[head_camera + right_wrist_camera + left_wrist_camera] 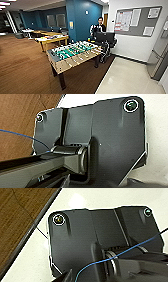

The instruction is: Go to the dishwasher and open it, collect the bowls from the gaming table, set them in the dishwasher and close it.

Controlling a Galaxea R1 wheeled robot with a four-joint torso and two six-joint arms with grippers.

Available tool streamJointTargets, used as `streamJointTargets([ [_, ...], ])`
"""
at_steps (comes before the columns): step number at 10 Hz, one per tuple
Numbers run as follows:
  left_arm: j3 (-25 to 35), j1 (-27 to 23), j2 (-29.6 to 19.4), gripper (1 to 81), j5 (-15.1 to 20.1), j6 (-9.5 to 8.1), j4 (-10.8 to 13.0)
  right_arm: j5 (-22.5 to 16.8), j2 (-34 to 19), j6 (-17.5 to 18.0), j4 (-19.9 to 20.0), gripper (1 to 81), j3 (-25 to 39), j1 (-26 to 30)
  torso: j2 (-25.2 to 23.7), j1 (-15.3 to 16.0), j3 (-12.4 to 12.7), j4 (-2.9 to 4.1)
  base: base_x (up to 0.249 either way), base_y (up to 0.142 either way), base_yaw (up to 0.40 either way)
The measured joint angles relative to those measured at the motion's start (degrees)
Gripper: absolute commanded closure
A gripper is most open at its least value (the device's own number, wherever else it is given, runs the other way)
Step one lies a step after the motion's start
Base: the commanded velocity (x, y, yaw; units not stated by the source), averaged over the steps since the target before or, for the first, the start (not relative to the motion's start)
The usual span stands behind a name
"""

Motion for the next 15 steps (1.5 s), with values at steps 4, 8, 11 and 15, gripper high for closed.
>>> streamJointTargets([
  [4,0.0,0.1,0.0,1.0,-0.1,0.0,0.0,-0.1,0.8,0.0,0.0,1.0,-0.8,-0.1,0.0,0.0,0.0,0.0,0.0,0.0,0.335],
  [8,-0.1,-0.1,0.1,1.0,-0.2,0.0,0.0,-0.1,0.8,0.0,0.0,1.0,-0.9,-0.1,0.0,0.0,0.0,0.0,0.0,0.0,0.335],
  [11,-0.1,0.0,0.4,1.0,-0.1,0.0,0.0,-0.1,0.9,0.0,0.0,1.0,-1.2,-0.1,0.0,-0.1,0.0,0.0,0.0,0.0,0.332],
  [15,-0.2,0.0,0.5,1.0,0.0,0.0,0.0,-0.1,1.6,0.0,0.0,1.0,-1.2,-0.1,0.0,-0.1,0.0,0.0,0.0,0.0,0.311],
])
